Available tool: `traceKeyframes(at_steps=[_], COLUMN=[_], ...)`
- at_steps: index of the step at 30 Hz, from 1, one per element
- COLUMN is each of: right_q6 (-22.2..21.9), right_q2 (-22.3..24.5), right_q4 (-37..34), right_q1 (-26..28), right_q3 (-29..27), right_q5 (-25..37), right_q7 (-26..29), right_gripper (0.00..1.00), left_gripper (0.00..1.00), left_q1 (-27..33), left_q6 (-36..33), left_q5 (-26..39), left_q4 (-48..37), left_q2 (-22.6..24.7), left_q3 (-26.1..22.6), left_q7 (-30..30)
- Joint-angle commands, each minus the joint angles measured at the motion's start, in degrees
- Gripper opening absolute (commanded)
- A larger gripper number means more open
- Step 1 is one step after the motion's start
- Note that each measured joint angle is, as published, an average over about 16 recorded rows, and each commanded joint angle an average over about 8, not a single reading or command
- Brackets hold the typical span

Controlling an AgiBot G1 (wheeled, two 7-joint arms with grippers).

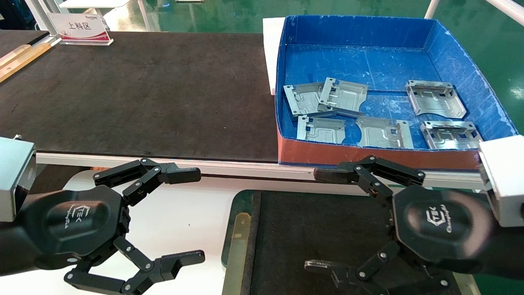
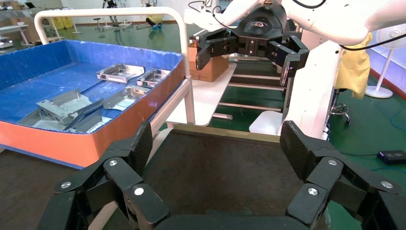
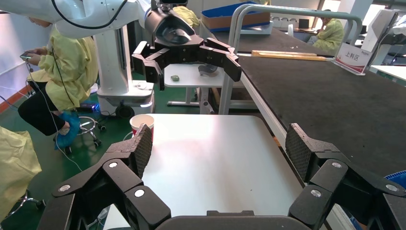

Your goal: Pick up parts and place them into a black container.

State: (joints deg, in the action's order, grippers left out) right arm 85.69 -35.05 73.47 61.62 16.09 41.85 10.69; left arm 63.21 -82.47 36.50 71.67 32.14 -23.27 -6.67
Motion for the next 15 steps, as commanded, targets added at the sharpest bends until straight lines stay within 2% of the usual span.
traceKeyframes(at_steps=[1,11,15], right_q6=[0.0,0.0,0.0], right_q2=[0.0,0.0,0.0], right_q4=[0.0,0.0,0.0], right_q1=[0.0,0.0,0.0], right_q3=[0.0,0.0,0.0], right_q5=[0.0,0.0,0.0], right_q7=[0.0,0.0,0.0], right_gripper=[1.00,1.00,1.00], left_gripper=[1.00,1.00,0.50], left_q1=[0.0,0.0,0.0], left_q6=[0.0,0.0,0.0], left_q5=[0.0,0.0,0.0], left_q4=[0.0,0.0,0.0], left_q2=[0.0,0.0,0.0], left_q3=[0.0,0.0,0.0], left_q7=[0.0,0.0,0.0])
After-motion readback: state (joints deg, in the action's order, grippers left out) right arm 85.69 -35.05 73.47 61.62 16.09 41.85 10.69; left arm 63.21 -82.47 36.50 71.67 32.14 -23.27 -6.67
